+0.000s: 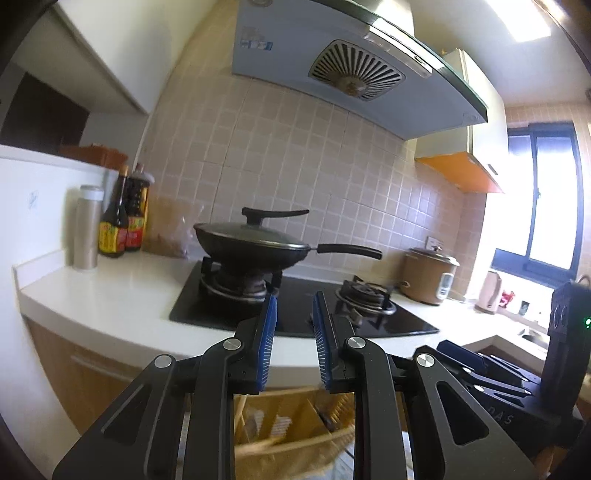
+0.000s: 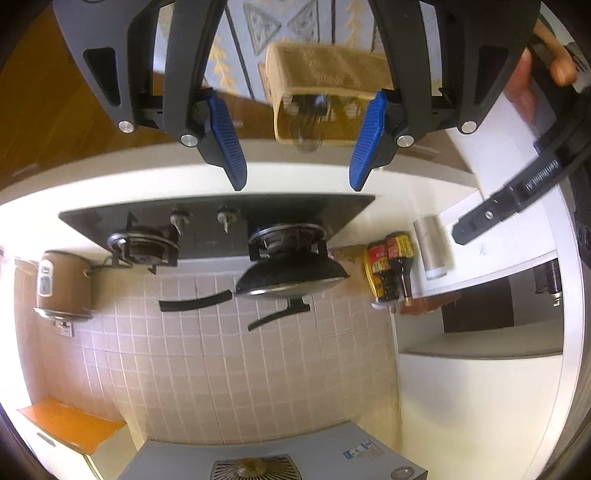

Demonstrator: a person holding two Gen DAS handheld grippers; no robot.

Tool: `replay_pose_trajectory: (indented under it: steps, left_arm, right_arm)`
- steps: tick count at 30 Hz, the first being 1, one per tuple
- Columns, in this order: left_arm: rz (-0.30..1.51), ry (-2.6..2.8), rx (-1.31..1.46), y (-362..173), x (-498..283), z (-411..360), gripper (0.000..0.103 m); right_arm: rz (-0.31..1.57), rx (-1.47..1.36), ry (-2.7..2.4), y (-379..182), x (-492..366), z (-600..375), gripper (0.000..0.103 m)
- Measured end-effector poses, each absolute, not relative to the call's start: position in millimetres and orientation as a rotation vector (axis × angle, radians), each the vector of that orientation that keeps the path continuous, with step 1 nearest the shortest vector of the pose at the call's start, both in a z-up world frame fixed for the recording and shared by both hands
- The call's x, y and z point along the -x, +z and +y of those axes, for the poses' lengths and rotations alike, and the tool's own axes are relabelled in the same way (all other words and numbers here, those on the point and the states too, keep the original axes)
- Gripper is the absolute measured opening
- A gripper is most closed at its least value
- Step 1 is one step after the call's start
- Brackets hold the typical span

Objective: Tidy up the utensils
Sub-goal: 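Move both tools back down to the remaining chopsticks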

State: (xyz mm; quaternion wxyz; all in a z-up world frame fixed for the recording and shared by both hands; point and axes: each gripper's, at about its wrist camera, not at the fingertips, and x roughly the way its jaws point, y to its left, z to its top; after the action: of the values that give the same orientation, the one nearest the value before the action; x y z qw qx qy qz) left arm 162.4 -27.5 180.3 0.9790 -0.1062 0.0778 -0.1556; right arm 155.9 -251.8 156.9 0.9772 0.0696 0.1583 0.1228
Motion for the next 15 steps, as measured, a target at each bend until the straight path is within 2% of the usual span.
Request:
replay_pose_trajectory:
  steps: [3,4,8,12,15]
  left_arm:
    - [0.268,-0.376,0.246,192,-147,-16,0.022]
    - [0.329,-0.401,0.271,195,-142,-11,0.025]
    - [0.543,-0.477,0.316,190,-132,-3,0.025]
    - [0.727,-0.510,0.305,156,-125,-2,0.026]
    - [0.895,-0.548,0.294,105,-120,-3,0.030]
  right_arm:
    - [0.406,-0.147,0.254,163,-138,-252,0.054]
    - [0.457,-0.149,0.249,164,-132,-252,0.054]
    - [0.679,-0.166,0.261,148,-118,-249,0.054]
    - [0.873,-0.170,0.295,107,-98,-246,0.054]
    - [0.939,-0.130,0.287,71,-75,-243,0.054]
